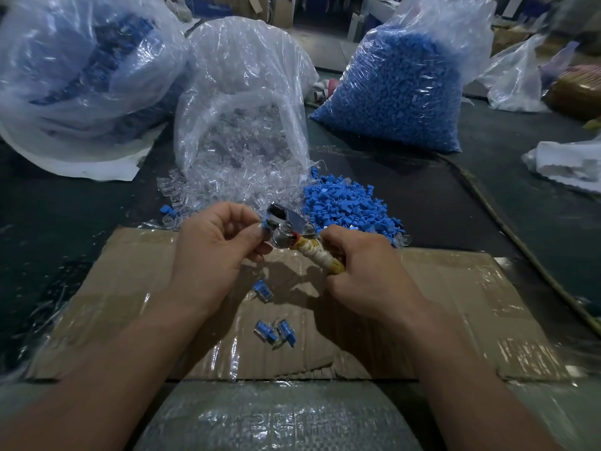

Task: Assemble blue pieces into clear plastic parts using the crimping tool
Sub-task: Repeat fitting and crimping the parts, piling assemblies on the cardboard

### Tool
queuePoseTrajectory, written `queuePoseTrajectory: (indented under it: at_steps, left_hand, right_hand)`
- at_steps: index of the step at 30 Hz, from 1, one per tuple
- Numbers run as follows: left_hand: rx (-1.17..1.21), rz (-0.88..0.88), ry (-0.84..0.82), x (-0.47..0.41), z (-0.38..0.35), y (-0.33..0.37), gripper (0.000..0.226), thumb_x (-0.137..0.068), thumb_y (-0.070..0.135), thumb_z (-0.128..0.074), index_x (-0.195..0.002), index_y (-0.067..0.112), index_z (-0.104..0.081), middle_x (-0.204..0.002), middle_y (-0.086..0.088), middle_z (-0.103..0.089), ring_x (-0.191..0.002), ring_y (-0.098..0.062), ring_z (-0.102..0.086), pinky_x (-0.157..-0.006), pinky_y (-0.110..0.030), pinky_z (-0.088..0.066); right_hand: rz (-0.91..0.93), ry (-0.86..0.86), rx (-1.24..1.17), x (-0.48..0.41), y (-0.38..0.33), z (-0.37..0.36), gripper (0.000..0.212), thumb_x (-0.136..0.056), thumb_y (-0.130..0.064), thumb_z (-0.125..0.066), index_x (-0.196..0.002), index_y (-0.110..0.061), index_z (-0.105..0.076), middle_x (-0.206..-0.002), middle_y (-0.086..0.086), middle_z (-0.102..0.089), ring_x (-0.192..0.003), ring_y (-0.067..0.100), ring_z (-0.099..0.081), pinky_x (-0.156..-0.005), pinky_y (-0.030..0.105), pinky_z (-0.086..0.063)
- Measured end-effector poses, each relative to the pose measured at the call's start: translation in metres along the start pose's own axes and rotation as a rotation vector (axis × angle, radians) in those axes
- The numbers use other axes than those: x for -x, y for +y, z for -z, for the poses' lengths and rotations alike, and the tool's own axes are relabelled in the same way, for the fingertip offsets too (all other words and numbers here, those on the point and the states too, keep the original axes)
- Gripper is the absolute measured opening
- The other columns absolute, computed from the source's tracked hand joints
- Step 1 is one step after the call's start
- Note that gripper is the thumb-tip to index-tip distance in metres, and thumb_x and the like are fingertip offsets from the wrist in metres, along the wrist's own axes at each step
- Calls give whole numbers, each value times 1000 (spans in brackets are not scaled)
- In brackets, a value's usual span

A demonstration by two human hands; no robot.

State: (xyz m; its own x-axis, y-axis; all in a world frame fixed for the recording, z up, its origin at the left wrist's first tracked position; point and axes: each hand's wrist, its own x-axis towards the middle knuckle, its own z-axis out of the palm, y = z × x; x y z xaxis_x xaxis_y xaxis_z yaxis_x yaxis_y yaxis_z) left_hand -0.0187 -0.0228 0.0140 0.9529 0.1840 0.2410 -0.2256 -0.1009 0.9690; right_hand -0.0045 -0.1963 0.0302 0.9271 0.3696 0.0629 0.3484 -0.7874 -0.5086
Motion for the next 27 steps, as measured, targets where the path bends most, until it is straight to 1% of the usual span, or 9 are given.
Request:
queuePoseTrajectory:
  at_steps: [4,7,9,12,16,18,21,24,27]
  left_hand:
    - [-14,-8,-4,0,1,0,21,-81,-7,-58,-73,13,-57,-55,9,-65,-48,-2,-61,-48,-10,-46]
    - [-16,-5,3,-1,2,-2,22,-81,-7,-58,-73,13,-58,-57,7,-66,-48,-3,-61,-49,-10,-47]
    - [-15,-1,0,-1,2,-2,22,-81,-7,-58,-74,13,-58,-58,6,-66,-48,-3,-61,-49,-11,-48]
    - [-24,18,-4,0,0,-1,20,-80,-7,-58,-75,13,-58,-58,5,-67,-50,-4,-62,-49,-13,-49]
    - [-27,60,90,-3,6,2,12,-81,0,-60,-79,12,-61,-65,-1,-68,-55,-4,-64,-45,-13,-47]
    - [-22,106,93,-6,15,6,10,-78,2,-62,-78,12,-61,-66,-1,-69,-54,-4,-63,-44,-14,-46]
    - [-6,233,-59,-9,23,13,7,-68,5,-67,-70,11,-67,-58,1,-65,-49,-8,-58,-44,-19,-47]
    - [4,315,-164,-12,27,13,11,-57,12,-69,-67,9,-71,-61,-6,-66,-64,-25,-50,-58,-32,-44]
    - [-37,360,-327,-14,35,13,16,-52,16,-70,-67,17,-75,-63,-8,-69,-60,-26,-52,-55,-28,-46]
  right_hand:
    - [13,13,29,-1,0,-1,21,-77,-16,-64,-85,-29,-49,-72,-16,-47,-72,3,-46,-64,26,-42]
    - [18,23,40,-1,0,-3,18,-78,-19,-64,-90,-27,-54,-74,-16,-46,-73,3,-45,-66,26,-41]
    - [21,34,50,-2,2,-4,21,-78,-21,-65,-98,-25,-57,-80,-13,-50,-76,5,-46,-66,25,-39]
    - [27,41,14,-3,4,-4,29,-78,-20,-66,-106,-25,-59,-91,-10,-58,-85,8,-51,-74,28,-43]
    - [-9,39,-20,-2,13,4,21,-76,-14,-66,-94,-25,-62,-82,-9,-60,-78,12,-54,-68,30,-44]
    - [-49,1,-22,-2,19,10,23,-72,-12,-67,-92,-24,-63,-81,-7,-62,-78,13,-56,-67,31,-45]
    - [-105,-113,-31,0,22,17,33,-64,-15,-73,-94,-27,-64,-82,-10,-62,-78,9,-57,-66,26,-45]
    - [-110,-191,23,2,22,18,37,-60,-27,-79,-94,-31,-63,-78,-14,-59,-74,4,-54,-64,24,-44]
    - [-95,-202,92,2,20,17,35,-59,-34,-80,-90,-30,-63,-77,-13,-59,-73,6,-54,-64,26,-44]
